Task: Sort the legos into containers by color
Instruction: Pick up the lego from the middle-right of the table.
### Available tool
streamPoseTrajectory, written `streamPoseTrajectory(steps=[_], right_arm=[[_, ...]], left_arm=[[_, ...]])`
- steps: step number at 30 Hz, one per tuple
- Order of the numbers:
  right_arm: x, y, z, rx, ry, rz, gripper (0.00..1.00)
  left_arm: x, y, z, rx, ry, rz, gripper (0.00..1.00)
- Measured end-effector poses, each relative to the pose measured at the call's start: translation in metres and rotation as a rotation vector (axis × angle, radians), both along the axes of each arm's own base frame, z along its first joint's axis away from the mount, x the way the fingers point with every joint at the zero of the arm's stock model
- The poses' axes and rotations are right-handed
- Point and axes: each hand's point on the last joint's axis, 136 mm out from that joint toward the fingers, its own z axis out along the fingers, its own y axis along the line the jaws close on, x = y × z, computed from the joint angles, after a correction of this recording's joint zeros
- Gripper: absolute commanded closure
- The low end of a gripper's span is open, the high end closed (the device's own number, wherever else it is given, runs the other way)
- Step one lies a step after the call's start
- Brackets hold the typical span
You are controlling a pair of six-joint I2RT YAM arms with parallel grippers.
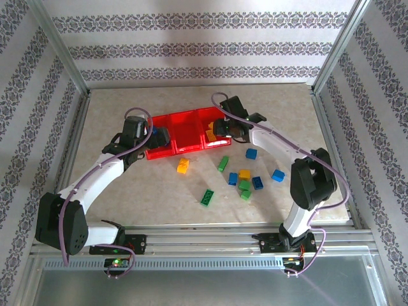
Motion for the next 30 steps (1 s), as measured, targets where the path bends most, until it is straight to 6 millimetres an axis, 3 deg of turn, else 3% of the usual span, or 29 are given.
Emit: streamPoseTrajectory(steps=[11, 19, 30], right_arm=[[-0.043, -0.041, -0.008, -0.036, 0.026, -0.098, 0.43], [-0.067, -0.064, -0.025, -0.068, 0.070, -0.158, 0.37], [-0.076, -0.103, -0.049, -0.087, 0.144, -0.285, 0.23]], left_arm=[[-0.007, -0.011, -0.007, 0.001, 0.024, -0.037, 0.00], [-0.013, -0.014, -0.016, 0.006, 0.051, -0.048, 0.00], [-0.013, -0.015, -0.021, 0.008, 0.065, -0.051, 0.00]])
